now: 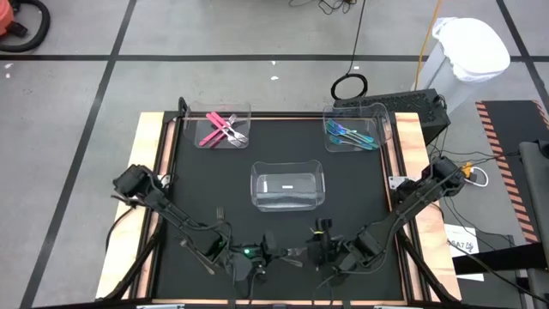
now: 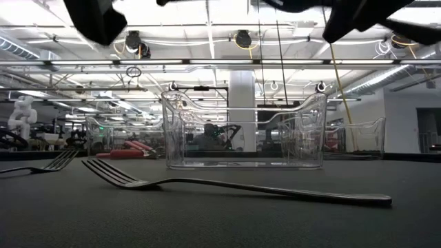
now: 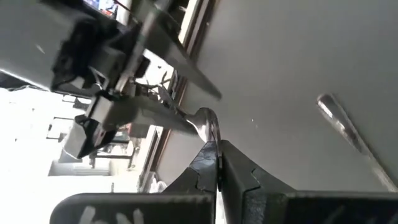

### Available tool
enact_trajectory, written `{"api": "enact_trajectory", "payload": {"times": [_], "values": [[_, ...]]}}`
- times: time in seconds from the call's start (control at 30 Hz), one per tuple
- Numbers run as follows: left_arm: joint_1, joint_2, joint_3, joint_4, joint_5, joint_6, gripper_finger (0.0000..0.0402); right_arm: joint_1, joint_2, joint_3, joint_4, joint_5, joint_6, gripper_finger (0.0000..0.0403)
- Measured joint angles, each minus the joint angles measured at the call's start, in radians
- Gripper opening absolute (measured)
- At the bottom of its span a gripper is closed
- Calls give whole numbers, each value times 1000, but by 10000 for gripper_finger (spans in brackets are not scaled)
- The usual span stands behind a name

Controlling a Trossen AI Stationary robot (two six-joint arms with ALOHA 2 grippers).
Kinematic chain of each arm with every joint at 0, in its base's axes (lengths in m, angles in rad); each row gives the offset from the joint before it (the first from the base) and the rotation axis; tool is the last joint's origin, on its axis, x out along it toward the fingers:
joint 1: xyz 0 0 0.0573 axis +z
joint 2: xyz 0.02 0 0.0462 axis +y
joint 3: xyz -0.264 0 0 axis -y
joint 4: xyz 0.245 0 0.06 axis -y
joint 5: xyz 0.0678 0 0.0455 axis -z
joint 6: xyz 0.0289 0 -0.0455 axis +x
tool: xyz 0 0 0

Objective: Sort silverware by color (type)
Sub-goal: Put the silver fork into the middle transparent bin

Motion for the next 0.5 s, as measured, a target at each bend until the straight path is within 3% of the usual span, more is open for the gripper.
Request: {"api": "enact_trajectory", "payload": {"times": [0.4,0.5], "values": [[2,-41,-1,-39,24,-169,1,28,-45,0,-68,212,-37,170],[8,-40,-1,-38,19,-210,1,33,-45,0,-123,224,-51,165]]}}
